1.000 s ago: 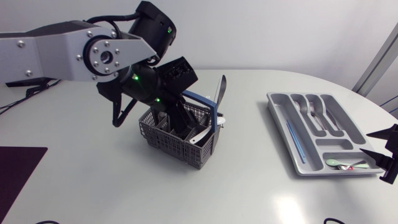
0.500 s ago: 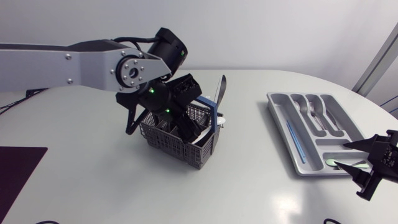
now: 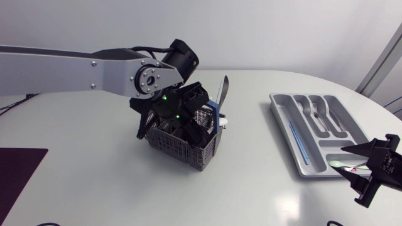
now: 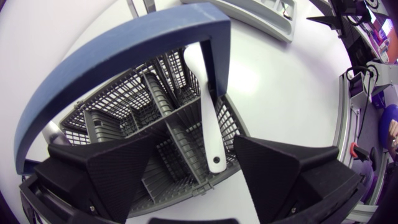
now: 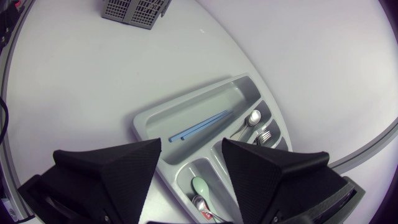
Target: Sort the cutlery from the basket into the organizer compartments.
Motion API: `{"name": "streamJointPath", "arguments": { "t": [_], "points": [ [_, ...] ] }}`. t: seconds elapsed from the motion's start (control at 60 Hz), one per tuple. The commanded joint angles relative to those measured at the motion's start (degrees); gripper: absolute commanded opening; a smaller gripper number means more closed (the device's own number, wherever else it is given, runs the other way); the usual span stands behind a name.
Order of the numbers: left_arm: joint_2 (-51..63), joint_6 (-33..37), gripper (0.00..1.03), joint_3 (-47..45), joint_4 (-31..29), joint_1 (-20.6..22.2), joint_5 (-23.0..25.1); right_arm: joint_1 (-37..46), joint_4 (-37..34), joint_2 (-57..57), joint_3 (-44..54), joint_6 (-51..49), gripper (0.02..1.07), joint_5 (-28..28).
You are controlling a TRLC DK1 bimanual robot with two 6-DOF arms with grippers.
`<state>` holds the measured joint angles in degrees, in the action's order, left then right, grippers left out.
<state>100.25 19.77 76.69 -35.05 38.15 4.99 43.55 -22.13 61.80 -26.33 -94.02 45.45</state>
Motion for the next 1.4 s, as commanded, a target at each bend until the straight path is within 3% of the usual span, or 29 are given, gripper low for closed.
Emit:
{"name": "streamJointPath", "arguments": {
  "t": [0.0, 0.4, 0.617, 0.883, 1.383],
  "points": [
    [1.9, -1.0, 0.87, 1.4, -0.5, 0.9, -0.8, -0.3, -0.7, -0.5, 1.8, 0.9, 0.74, 0.5],
    [5.3, -1.4, 0.87, 2.9, -0.8, 1.2, -1.2, -0.3, -0.7, -0.5, 1.8, 0.8, 0.74, 0.5],
    [5.8, -1.8, 0.6, 3.4, -0.9, 1.1, -1.2, -0.3, -0.6, -0.5, 2.0, 0.5, 0.74, 0.5],
    [5.1, -1.9, 0.37, 3.0, -1.3, 0.7, -1.2, -0.3, -0.6, -0.5, 2.1, 0.2, 0.74, 0.4],
    [4.4, -1.9, 0.23, 2.6, -2.0, 0.4, -1.2, -0.3, -0.5, -0.5, 2.3, 0.2, 0.74, 0.2]
  ]
}}
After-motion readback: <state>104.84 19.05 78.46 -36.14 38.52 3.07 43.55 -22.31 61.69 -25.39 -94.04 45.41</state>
